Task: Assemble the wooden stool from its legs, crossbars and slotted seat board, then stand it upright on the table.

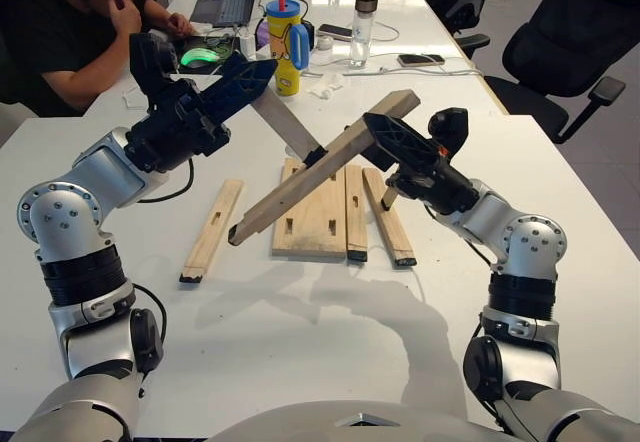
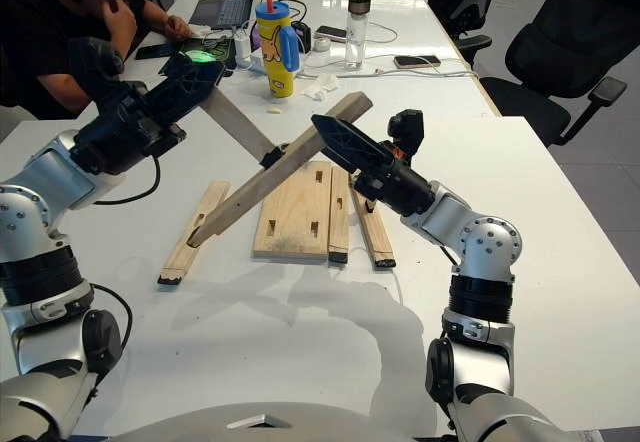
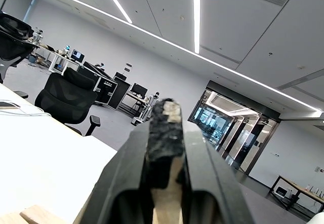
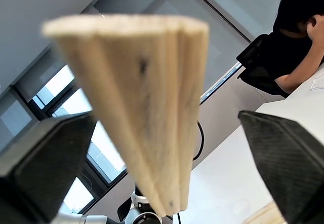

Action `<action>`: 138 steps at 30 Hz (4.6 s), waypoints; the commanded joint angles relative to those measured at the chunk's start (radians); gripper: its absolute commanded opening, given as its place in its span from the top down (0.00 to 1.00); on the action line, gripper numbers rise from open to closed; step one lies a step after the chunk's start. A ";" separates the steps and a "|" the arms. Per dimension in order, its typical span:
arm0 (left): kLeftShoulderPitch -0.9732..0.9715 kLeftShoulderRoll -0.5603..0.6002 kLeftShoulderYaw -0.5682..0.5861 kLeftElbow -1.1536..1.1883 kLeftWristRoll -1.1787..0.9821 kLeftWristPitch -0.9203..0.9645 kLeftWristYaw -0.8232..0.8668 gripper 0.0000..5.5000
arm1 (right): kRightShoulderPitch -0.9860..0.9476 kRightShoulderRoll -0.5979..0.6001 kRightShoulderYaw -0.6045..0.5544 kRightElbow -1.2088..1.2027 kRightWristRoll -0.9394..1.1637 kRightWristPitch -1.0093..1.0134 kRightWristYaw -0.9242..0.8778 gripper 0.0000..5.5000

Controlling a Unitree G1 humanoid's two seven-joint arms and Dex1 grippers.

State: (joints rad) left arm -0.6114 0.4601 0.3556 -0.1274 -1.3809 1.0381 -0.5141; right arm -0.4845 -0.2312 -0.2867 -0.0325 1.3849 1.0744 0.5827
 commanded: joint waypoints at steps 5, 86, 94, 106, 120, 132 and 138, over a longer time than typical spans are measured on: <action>0.008 0.020 0.004 -0.003 0.000 -0.018 0.006 0.75 | -0.016 -0.003 0.009 -0.006 0.000 -0.028 0.022 0.36; 0.273 0.436 -0.521 0.227 1.359 -1.086 -0.725 0.89 | 0.234 -0.034 0.094 -0.131 -0.307 -0.148 -0.032 0.48; 0.306 0.457 -0.517 0.219 1.347 -1.083 -0.736 0.68 | 0.269 -0.040 0.089 -0.150 -0.296 -0.151 -0.041 0.48; 0.295 0.443 -0.557 0.248 1.342 -1.031 -0.799 0.42 | 0.305 -0.300 0.379 -0.185 -0.663 -0.300 0.216 0.31; 0.155 0.329 -0.662 0.491 1.473 -1.213 -0.755 0.42 | 0.332 -0.290 0.536 -0.154 -0.890 -0.490 0.315 0.11; 0.050 0.252 -0.731 0.765 1.493 -1.194 -0.874 0.42 | 0.328 -0.290 0.546 -0.145 -0.889 -0.468 0.337 0.11; 0.080 0.260 -0.738 0.743 1.499 -1.219 -0.897 0.55 | 0.318 -0.285 0.493 -0.123 -0.883 -0.458 0.306 0.10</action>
State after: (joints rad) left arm -0.5731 0.7168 -0.3562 0.6198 0.0900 -0.1667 -1.4096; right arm -0.1502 -0.5172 0.2402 -0.1620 0.4980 0.5993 0.9071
